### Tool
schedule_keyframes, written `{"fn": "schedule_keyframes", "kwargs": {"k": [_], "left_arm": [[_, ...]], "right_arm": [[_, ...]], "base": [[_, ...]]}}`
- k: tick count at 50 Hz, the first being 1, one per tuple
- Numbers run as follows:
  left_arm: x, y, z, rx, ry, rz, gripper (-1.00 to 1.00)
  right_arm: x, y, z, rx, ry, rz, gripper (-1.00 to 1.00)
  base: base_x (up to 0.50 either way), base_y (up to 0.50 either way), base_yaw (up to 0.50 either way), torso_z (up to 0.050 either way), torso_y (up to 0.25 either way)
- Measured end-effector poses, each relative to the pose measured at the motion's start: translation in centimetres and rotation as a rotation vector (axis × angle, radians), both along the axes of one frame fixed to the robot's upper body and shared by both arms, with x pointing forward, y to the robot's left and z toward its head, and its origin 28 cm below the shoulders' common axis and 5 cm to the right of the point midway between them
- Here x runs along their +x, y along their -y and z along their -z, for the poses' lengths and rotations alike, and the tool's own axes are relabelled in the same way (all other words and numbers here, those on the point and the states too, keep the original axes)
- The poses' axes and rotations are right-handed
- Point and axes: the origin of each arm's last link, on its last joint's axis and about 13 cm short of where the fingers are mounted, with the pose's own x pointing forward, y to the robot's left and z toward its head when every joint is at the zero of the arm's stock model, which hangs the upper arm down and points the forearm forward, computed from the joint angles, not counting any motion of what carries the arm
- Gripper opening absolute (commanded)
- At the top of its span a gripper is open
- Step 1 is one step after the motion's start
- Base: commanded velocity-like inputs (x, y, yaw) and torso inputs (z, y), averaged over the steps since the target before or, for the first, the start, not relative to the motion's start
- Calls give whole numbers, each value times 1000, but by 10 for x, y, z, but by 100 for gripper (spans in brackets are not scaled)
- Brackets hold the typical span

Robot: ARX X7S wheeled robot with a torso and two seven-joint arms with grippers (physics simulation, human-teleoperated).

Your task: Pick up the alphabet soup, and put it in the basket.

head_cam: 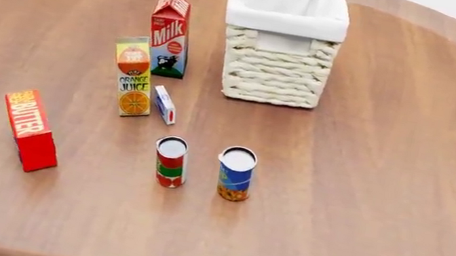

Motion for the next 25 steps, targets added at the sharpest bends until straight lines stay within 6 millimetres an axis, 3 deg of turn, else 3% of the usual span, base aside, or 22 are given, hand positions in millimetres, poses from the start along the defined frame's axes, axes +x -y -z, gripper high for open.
{"fn": "schedule_keyframes", "kwargs": {"k": [12,25], "left_arm": [[0,0,0,-5,2,0,100],[1,0,0,-10,4,-1,100]], "right_arm": [[1,-1,0,0,-7,-2,100],[1,-3,0,-8,1,-19,100]], "base": [[8,-225,0,0,0],[215,-206,0,0,0]]}}
